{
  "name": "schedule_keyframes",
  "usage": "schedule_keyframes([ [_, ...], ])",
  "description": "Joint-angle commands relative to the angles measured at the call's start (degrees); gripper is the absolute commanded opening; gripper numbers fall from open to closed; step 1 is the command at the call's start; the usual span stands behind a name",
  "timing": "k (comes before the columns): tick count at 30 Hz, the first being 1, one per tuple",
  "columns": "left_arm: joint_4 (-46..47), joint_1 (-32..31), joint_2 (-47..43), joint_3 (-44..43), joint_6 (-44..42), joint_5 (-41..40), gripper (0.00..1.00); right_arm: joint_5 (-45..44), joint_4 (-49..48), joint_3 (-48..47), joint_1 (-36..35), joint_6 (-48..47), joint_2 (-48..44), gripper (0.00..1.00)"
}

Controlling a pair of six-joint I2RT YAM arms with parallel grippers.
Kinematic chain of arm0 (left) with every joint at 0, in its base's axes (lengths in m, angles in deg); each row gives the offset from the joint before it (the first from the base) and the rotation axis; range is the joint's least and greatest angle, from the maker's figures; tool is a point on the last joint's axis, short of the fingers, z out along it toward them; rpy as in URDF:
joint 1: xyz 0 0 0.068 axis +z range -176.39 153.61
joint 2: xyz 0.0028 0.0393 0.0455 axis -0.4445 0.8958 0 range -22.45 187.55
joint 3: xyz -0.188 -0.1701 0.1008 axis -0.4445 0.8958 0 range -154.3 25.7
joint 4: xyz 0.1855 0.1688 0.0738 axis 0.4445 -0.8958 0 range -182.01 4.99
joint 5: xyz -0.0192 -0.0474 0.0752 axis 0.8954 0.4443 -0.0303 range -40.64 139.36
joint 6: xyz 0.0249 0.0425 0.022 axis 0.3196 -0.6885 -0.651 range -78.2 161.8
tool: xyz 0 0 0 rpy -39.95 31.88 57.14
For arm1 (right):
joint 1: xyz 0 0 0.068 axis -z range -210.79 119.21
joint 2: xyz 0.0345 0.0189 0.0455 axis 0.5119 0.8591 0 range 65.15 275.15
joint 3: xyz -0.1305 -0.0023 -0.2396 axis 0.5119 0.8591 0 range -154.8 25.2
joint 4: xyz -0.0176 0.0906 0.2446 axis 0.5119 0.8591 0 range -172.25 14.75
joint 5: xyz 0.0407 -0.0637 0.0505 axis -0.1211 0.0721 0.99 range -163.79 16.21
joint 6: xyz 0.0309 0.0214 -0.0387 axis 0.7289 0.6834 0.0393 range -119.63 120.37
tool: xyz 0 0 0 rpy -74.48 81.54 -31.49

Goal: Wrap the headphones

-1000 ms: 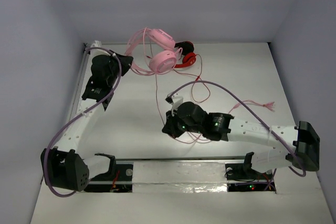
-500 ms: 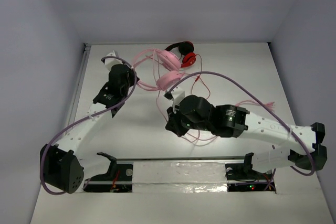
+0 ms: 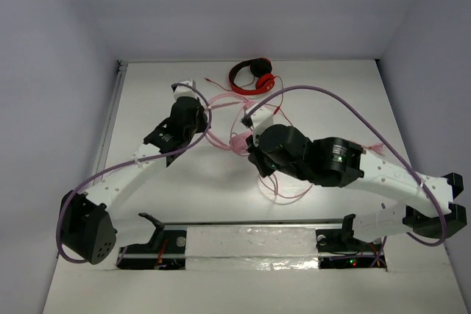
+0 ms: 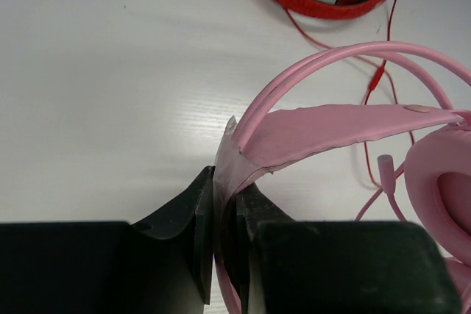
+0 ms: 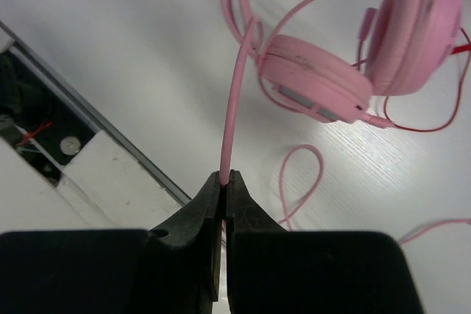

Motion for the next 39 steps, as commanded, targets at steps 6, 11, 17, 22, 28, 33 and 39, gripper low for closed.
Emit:
schedule_keyframes([
  [6, -6.0, -0.7, -0.7, -7.3, -4.8, 9.7, 0.00, -8.7, 1.3, -1.2, 3.6, -4.8, -0.7, 0.00],
  [11, -9.4, -0.7, 0.5, -8.3, -10.1, 19.6, 0.00, -10.9, -1.7, 0.0, 5.5, -7.1, 0.0, 0.00],
  [17, -11.1, -0.7, -0.1, -9.1, -14.6, 26.7, 0.00, -14.9, -3.3, 2.9, 10.1, -7.7, -0.7, 0.00],
  [22, -9.8, 0.1, -0.1, -8.6, -15.4, 33.6, 0.00, -14.1, -7.2, 6.4, 13.9, -8.2, -3.1, 0.00],
  [28, -6.3, 5.7, -0.8, -8.4, -13.3, 45.3, 0.00, -13.6, -10.6, 11.0, 14.5, -6.4, -6.4, 0.00],
  [33, -4.1, 10.1, -1.6, -9.0, -11.9, 53.8, 0.00, -12.4, -15.8, 16.2, 15.0, -2.8, -9.5, 0.00],
  [39, -1.1, 12.0, -2.5, -8.7, -9.8, 61.6, 0.00, -9.8, -22.2, 21.4, 15.7, -1.4, -11.5, 0.00],
])
